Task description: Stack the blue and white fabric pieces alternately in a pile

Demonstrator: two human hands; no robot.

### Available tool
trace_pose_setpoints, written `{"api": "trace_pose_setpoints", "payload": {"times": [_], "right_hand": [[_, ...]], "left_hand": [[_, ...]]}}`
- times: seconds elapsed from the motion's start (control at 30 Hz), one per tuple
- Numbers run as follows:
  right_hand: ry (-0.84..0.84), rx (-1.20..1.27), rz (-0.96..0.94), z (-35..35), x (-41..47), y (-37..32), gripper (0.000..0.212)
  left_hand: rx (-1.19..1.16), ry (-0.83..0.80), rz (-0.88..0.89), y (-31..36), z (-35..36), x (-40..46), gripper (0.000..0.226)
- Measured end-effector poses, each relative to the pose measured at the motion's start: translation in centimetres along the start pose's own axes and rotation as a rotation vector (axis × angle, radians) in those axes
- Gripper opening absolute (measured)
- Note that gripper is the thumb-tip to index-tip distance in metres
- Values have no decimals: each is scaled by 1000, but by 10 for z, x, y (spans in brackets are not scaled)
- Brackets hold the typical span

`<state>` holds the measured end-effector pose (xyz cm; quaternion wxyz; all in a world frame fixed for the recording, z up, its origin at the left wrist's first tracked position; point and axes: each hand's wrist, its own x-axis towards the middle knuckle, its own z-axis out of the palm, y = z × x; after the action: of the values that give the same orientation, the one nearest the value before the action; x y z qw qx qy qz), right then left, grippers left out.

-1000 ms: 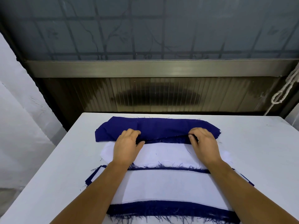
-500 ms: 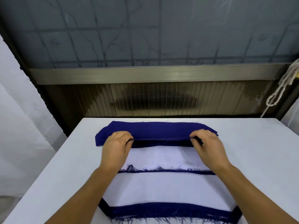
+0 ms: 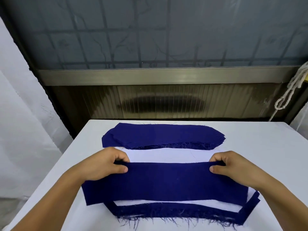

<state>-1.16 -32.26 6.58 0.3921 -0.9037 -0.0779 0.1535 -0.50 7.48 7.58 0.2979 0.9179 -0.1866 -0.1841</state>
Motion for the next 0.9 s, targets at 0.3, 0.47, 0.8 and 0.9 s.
{"api": "trace_pose_setpoints", "payload": {"times": [0.3, 0.47, 0.8, 0.9], "right_hand": [[802, -521, -459, 7, -29, 15, 23], [688, -691, -628, 55, -58, 62, 49], [668, -623, -649, 75, -61, 76, 40], [650, -616, -663, 78, -61, 84, 36]], "left_hand": [[141, 769, 151, 9, 30, -14, 14], [232, 622, 285, -18, 84, -37, 31], [306, 643, 327, -33, 113, -37, 51], [319, 636, 316, -35, 117, -38, 53]]}}
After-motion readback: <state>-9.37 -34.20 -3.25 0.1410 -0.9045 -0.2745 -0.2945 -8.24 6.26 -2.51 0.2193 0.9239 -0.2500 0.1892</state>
